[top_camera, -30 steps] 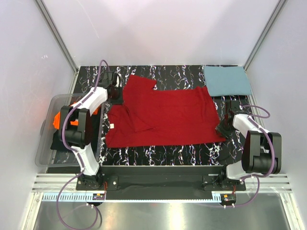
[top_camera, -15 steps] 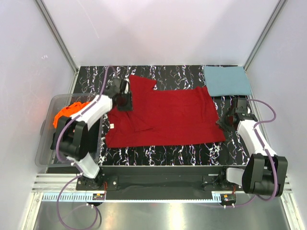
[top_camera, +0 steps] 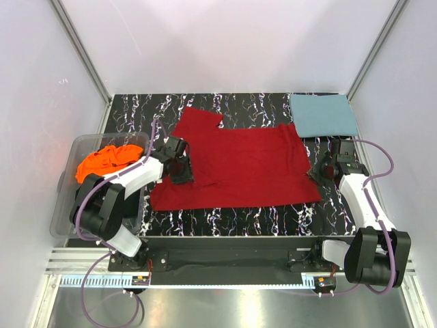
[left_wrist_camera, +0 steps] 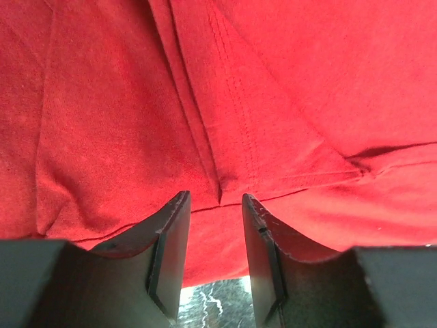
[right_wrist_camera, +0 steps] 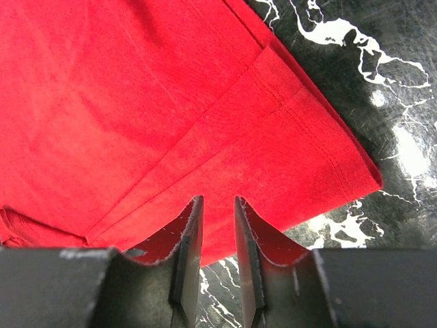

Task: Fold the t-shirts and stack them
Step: Fold the tshirt

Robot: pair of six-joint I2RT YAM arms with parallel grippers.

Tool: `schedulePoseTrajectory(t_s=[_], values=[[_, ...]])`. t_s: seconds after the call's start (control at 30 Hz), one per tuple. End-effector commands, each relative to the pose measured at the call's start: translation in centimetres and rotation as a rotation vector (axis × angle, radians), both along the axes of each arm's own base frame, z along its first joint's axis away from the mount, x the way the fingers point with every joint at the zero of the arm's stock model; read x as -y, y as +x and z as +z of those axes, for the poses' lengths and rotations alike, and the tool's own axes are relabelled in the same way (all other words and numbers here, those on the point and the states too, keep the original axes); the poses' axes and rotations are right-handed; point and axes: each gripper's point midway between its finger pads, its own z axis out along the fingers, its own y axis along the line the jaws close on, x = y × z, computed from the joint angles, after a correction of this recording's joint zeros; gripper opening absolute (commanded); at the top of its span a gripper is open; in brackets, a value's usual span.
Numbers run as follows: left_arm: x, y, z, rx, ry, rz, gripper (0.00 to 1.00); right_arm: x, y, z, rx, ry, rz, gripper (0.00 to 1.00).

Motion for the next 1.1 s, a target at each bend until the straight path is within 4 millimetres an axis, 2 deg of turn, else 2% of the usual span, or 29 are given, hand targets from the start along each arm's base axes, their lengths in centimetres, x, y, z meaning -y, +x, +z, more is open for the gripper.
schedulePoseTrajectory(t_s=[0.0,0.33,0.7,0.9,1.07], values=[[0.8,2.3,1.9,0.125,-0.057,0.052,0.41,-0.3,0.4,1.2,0.030,0.006,0.029,0.32],[1.6,2.0,-0.1,0.083,-0.069,0.033,0.40,-0.2,0.2,0.7,0.017,0.003,0.024,0.32],[1.7,1.9,-0.2,0.078,-0.051,0.033,0.35,-0.1,0.3,0.3,0.006,0.002,0.022,0.32],[1.7,1.5,-1.2,0.050,-0.041,0.039,0.31,-0.3,0.2,0.2,0.003,0.018,0.018,0.32],[1.9,1.7,-1.0,0.063,-0.036,0.032,0.29,-0.2,0.2,0.0,0.000,0.011,0.015,0.33]])
